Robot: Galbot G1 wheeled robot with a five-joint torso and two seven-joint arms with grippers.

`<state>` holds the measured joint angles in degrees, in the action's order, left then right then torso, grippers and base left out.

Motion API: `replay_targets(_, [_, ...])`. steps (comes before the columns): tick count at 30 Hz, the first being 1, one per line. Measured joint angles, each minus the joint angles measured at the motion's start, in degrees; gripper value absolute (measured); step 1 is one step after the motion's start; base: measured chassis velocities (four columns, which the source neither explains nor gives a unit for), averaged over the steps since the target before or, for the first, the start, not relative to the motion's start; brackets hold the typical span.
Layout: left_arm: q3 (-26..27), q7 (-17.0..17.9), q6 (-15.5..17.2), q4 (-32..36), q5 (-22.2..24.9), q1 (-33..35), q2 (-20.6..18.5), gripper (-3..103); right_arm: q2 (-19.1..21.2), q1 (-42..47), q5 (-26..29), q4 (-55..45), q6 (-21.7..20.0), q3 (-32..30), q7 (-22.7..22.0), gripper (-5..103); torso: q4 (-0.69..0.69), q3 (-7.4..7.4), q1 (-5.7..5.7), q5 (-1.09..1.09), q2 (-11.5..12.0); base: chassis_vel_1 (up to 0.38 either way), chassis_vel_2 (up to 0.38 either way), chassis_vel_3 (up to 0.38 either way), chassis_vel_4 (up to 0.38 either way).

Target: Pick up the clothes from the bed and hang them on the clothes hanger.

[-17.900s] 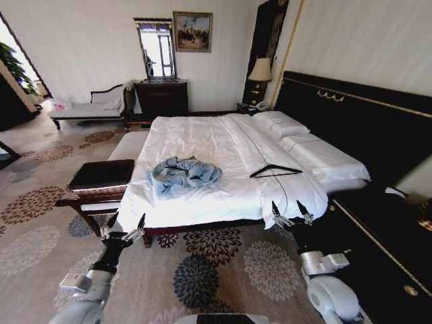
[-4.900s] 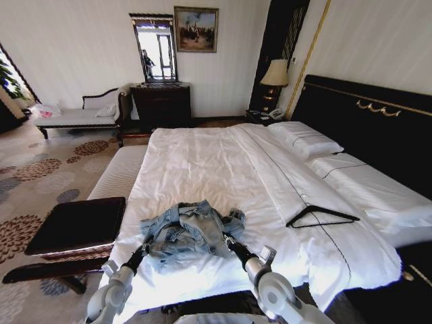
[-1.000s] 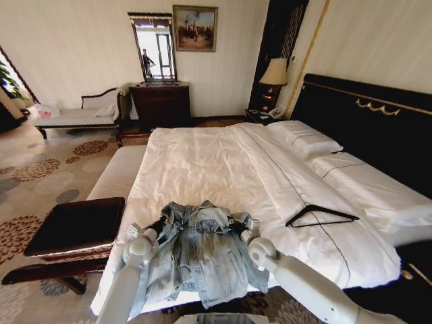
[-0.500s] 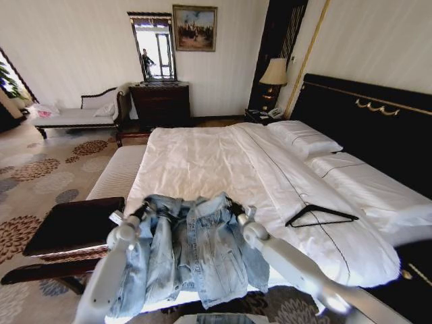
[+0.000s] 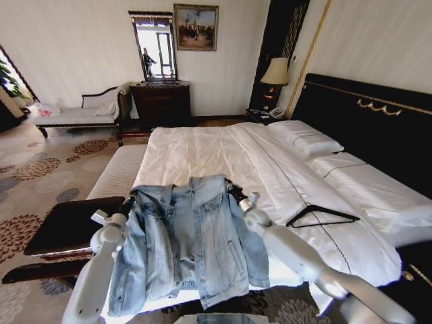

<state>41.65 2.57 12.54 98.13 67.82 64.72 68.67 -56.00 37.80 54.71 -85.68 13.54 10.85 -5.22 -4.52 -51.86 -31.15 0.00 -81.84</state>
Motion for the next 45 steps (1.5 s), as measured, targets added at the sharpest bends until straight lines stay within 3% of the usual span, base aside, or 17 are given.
replay_targets(2, [0.32, 0.16, -0.08, 1.83, 0.51, 0.53, -0.19, 3, 0.5, 0.34, 0.18, -1.1, 0.15, -0.61, 0.36, 1, 0.0, 0.0, 0.0, 0.02, 0.0, 0.0, 0.0, 0.0, 0.0])
replay_targets(5, [2.59, 1.66, -0.38, 13.78, 4.92, 3.25, -2.58, 3, 4.8, 2.16, 2.73, -10.81, 1.87, -4.85, 3.08, 1, -0.01, 0.02, 0.02, 0.02, -0.01, 0.0, 0.0, 0.0, 0.0])
replay_targets(6, [2.59, 1.66, -0.38, 13.78, 4.92, 3.25, -2.58, 3, 4.8, 2.16, 2.73, -10.81, 1.87, -4.85, 3.08, 1, -0.01, 0.02, 0.02, 0.02, -0.01, 0.0, 0.0, 0.0, 0.0])
replay_targets(7, [3.6, 2.97, -0.39, 18.41, 7.07, 3.42, -4.32, 3, 6.24, 2.03, 3.99, -14.5, 2.46, -6.28, 3.56, 1, -0.01, 0.02, 0.03, 0.02, -0.01, 0.0, 0.0, 0.0, 0.0])
replay_targets(10, [4.98, 6.09, -0.39, 23.95, 10.97, 1.5, -8.35, 3, 7.59, -0.21, 5.94, -18.9, 2.64, -7.3, 3.47, 1, 0.0, 0.02, 0.03, 0.0, -0.02, 0.0, 0.0, 0.0, 0.0])
replay_targets(12, [5.65, 7.49, -0.39, 25.57, 12.85, -0.69, -12.4, 3, 7.79, -2.95, 7.35, -20.18, 2.44, -7.04, 2.85, 1, 0.0, 0.02, 0.02, -0.01, -0.01, 0.0, 0.0, 0.0, 0.0])
replay_targets(13, [5.65, 7.49, -0.39, 25.57, 12.85, -0.69, -12.4, 3, 7.79, -2.95, 7.35, -20.18, 2.44, -7.04, 2.85, 1, 0.0, 0.02, 0.02, -0.01, -0.01, 0.0, 0.0, 0.0, 0.0])
replay_targets(18, [7.95, 7.63, -0.52, 24.68, 16.19, -4.63, -24.85, 3, 6.82, -10.96, 10.0, -18.84, 1.86, -4.83, 2.45, 1, 0.01, -0.01, -0.01, -0.02, -0.01, 0.0, 0.0, 0.0, 0.0])
replay_targets(23, [11.84, 7.65, -0.69, 28.55, 20.38, -3.15, -29.6, 3, 7.18, -13.15, 12.41, -20.16, 1.83, -5.57, 2.34, 1, 0.03, 0.0, -0.02, 0.0, 0.0, 0.0, 0.0, 0.0, 0.0])
replay_targets(29, [14.75, 9.23, -0.67, 36.64, 22.4, 2.75, -27.16, 3, 11.75, -7.47, 10.82, -26.29, 1.77, -7.92, 1.67, 1, -0.01, 0.0, 0.01, 0.03, -0.01, 0.0, 0.0, 0.0, 0.0])
replay_targets(34, [19.07, 10.95, -0.47, 45.02, 24.02, 13.75, -20.05, 3, 17.16, 2.13, 9.43, -37.45, 1.15, -15.3, -0.69, 1, 0.0, 0.01, 0.0, 0.02, -0.01, 0.0, 0.0, 0.0, 0.0])
replay_targets(36, [19.97, 11.17, -0.44, 45.29, 24.49, 14.87, -19.16, 3, 17.67, 3.31, 9.52, -38.9, 1.02, -16.54, -1.15, 1, 0.0, 0.01, 0.01, 0.03, -0.01, 0.0, 0.0, 0.0, 0.0])
replay_targets(40, [29.55, 13.69, -0.33, 45.72, 34.02, 19.18, -16.13, 3, 20.45, 10.14, 12.75, -48.68, -1.19, -27.38, -6.02, 1, -0.01, 0.03, 0.03, 0.02, -0.02, 0.0, 0.0, 0.0, 0.0])
replay_targets(42, [30.63, 14.11, -0.33, 45.72, 35.83, 19.32, -16.02, 3, 20.78, 10.57, 13.36, -49.96, -2.09, -28.75, -7.35, 1, -0.01, 0.03, 0.03, 0.02, -0.02, 0.0, 0.0, 0.0, 0.0])
replay_targets(43, [32.0, 15.44, -0.27, 45.71, 39.87, 19.35, -15.48, 3, 21.44, 10.99, 14.65, -52.21, -4.6, -30.6, -11.32, 1, -0.01, 0.03, 0.03, 0.01, -0.02, 0.0, 0.0, 0.0, 0.0])
replay_targets(45, [30.39, 17.01, -0.04, 45.63, 41.49, 18.95, -13.79, 3, 21.56, 10.77, 15.35, -52.68, -8.19, -29.78, -16.54, 1, 0.0, 0.03, 0.03, 0.02, -0.02, 0.0, 0.0, 0.0, 0.0])
